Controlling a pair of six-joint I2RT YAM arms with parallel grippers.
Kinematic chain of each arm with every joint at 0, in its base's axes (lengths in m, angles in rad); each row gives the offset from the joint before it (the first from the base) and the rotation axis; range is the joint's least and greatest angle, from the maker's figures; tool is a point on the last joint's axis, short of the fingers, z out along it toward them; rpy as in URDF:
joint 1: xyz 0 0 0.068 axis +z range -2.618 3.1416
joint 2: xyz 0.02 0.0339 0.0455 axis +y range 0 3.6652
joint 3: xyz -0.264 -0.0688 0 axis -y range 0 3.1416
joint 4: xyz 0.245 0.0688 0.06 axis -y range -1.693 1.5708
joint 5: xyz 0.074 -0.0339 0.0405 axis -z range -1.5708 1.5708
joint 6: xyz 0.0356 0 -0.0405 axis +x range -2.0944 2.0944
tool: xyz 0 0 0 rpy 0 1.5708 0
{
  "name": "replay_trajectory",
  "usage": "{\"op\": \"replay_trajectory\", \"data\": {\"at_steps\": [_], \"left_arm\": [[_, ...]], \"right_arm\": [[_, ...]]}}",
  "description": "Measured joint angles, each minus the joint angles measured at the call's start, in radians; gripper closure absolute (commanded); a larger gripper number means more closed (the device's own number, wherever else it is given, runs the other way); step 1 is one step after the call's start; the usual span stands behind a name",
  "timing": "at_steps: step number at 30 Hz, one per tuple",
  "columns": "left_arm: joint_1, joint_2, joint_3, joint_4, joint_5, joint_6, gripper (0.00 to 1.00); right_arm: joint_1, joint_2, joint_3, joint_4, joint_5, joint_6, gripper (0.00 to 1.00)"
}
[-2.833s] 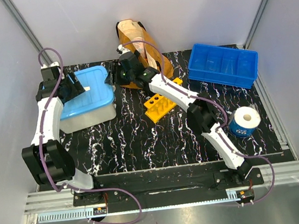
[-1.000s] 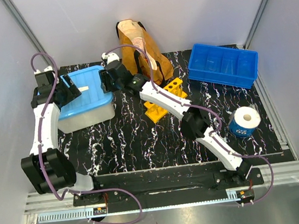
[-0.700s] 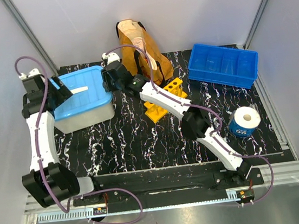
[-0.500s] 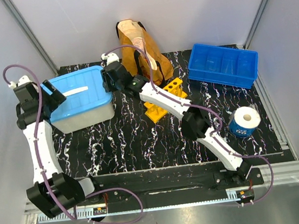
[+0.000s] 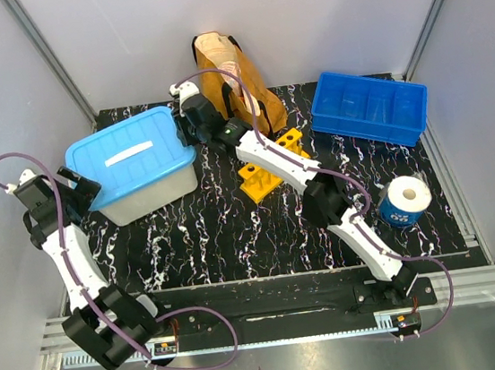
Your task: Organize the chemistry lab equipment
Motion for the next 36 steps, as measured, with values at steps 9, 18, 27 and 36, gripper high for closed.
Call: {"op": "replay_trajectory", "data": {"at_steps": [9, 18, 27, 36], "left_arm": [[0.129, -0.001, -0.117, 0.157, 0.138, -0.058, 0.04], [0.145, 0.013, -0.213, 0.383, 0.292, -0.167, 0.05], [0.167, 0.036, -0.227, 0.462, 0.335, -0.229, 0.05], [0.168, 0.036, -0.227, 0.404, 0.311, -0.218, 0.05]], "right_arm": [[-0.016, -0.001, 0.006, -0.008, -0.019, -0.05, 0.67], [-0.017, -0.002, 0.006, -0.006, -0.022, -0.055, 0.68], [-0.018, -0.002, 0.006, -0.006, -0.027, -0.055, 0.68], [-0.018, -0.002, 0.006, -0.006, -0.028, -0.055, 0.68]]}}
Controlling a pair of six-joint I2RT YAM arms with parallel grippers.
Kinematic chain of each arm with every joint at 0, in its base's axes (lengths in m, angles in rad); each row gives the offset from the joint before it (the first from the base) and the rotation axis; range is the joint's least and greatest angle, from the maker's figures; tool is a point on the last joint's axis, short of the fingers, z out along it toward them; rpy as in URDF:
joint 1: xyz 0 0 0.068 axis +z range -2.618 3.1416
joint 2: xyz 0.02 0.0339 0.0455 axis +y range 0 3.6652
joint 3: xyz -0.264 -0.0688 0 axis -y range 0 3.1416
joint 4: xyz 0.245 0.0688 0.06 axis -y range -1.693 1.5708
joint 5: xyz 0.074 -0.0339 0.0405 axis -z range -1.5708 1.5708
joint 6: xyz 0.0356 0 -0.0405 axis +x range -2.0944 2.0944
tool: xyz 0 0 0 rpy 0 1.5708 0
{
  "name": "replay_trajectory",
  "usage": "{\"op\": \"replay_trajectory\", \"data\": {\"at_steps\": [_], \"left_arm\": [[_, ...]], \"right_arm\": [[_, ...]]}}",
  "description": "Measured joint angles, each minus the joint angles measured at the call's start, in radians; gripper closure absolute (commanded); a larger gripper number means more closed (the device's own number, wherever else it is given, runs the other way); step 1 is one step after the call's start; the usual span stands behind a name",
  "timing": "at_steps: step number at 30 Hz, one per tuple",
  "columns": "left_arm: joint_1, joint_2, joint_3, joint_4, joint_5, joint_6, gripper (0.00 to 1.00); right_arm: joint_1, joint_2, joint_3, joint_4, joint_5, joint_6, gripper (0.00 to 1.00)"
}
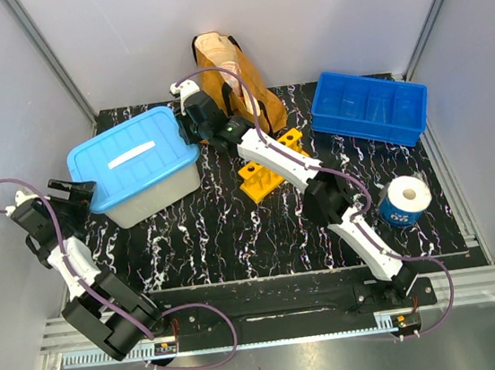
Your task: Organize the chemistry lab equipment
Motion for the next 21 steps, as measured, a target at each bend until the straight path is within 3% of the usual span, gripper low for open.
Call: {"op": "replay_trajectory", "data": {"at_steps": [13, 21], "left_arm": [[0.001, 0.031, -0.087, 0.176, 0.019, -0.079, 0.11], [0.008, 0.041, -0.085, 0.243, 0.024, -0.101, 0.31]], "right_arm": [[0.0, -0.001, 0.0, 0.0, -0.001, 0.0, 0.68], [-0.004, -0.002, 0.0, -0.004, 0.0, 0.0, 0.69]]}}
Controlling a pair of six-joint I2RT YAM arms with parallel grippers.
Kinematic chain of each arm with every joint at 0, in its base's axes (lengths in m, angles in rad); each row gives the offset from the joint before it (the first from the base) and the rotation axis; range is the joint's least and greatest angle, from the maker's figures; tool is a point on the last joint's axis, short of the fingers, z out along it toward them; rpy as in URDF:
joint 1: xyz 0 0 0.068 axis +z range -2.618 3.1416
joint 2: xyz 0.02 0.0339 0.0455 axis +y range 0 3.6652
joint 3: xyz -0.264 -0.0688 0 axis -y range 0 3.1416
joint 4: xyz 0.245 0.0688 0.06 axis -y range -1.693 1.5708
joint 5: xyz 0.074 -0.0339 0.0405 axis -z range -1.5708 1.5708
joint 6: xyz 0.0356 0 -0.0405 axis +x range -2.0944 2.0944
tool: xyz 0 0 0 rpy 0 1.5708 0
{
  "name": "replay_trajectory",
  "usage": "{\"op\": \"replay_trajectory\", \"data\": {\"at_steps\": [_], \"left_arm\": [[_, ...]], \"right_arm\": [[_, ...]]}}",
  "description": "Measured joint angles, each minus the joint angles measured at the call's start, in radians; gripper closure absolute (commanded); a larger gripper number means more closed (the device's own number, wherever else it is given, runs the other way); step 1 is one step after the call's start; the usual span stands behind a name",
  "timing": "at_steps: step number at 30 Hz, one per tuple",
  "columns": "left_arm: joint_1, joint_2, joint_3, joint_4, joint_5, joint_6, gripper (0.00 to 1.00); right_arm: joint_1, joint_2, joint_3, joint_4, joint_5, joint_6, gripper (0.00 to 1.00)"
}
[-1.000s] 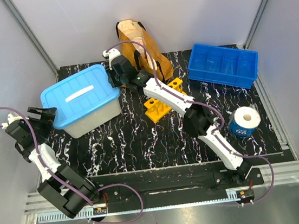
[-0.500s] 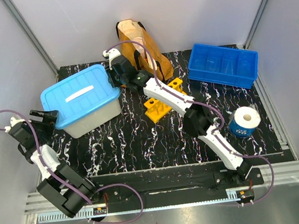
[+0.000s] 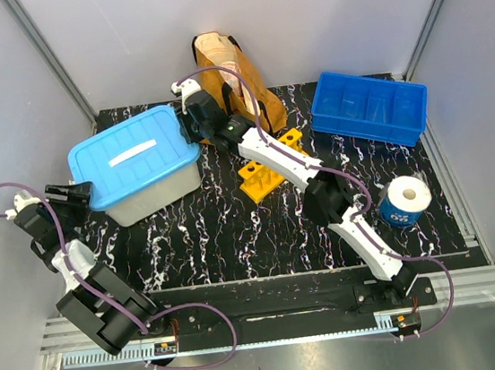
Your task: Organize the chemistry lab equipment
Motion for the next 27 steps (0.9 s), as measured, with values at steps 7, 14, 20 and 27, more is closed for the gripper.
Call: {"op": "replay_trajectory", "data": {"at_steps": [7, 14, 20, 27], "left_arm": [[-0.018, 0.008, 0.063, -0.096, -0.04, 0.085, 0.38], [-0.113, 0.008, 0.174, -0.241, -0.156, 0.24, 0.42], [-0.173, 0.017, 0.229, -0.349, -0.253, 0.339, 0.49], [-0.258, 0.054, 0.336, -0.462, -0.404, 0.446, 0.62]], "right_arm": [[-0.004, -0.003, -0.006, 0.001, 0.002, 0.0, 0.7], [-0.011, -0.018, -0.034, 0.014, 0.003, 0.011, 0.71], [-0.017, -0.019, -0.037, 0.018, 0.002, 0.016, 0.72], [-0.019, -0.023, -0.044, 0.02, 0.0, 0.023, 0.73]]}}
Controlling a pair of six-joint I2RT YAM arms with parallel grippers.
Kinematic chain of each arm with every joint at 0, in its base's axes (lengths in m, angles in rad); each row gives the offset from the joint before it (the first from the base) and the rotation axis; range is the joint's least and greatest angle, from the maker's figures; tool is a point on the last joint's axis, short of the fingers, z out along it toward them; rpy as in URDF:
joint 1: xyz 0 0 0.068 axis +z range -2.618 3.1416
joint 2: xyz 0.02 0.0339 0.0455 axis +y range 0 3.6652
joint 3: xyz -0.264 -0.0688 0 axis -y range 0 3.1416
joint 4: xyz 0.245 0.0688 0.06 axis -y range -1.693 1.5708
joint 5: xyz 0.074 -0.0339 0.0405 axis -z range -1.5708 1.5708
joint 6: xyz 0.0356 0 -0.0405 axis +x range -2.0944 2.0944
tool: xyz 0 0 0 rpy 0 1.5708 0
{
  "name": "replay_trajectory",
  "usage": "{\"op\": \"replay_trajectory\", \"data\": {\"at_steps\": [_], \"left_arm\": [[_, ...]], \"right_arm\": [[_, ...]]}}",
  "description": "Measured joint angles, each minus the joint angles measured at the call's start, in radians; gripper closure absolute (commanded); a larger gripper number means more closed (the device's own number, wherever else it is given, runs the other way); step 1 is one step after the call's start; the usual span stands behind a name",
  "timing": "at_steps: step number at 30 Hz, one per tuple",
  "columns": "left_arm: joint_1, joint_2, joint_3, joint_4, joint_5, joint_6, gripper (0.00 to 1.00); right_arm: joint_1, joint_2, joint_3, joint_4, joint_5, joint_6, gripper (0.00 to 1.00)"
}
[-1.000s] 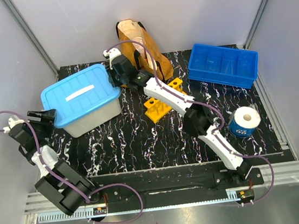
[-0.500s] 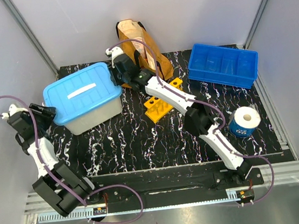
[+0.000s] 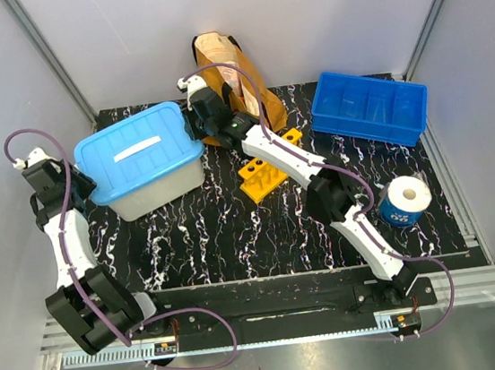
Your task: Organize the chemistry lab equipment
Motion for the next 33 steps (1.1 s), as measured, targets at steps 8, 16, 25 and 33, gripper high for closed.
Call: {"op": "replay_trajectory", "data": {"at_steps": [8, 16, 25, 33], "left_arm": [[-0.04, 0.016, 0.037, -0.037, -0.071, 0.06, 0.75], [-0.06, 0.051, 0.082, -0.063, -0.101, 0.1, 0.81], [-0.063, 0.105, 0.127, -0.063, -0.096, 0.129, 0.43], [-0.069, 0.154, 0.164, -0.066, -0.076, 0.118, 0.35]], "right_arm": [[0.0, -0.001, -0.002, 0.001, 0.0, 0.008, 0.73], [0.0, -0.001, -0.002, 0.001, 0.001, 0.035, 0.74], [0.002, -0.001, -0.001, 0.0, 0.01, 0.053, 0.73], [0.003, -0.001, -0.005, 0.006, 0.013, 0.049, 0.73]]}}
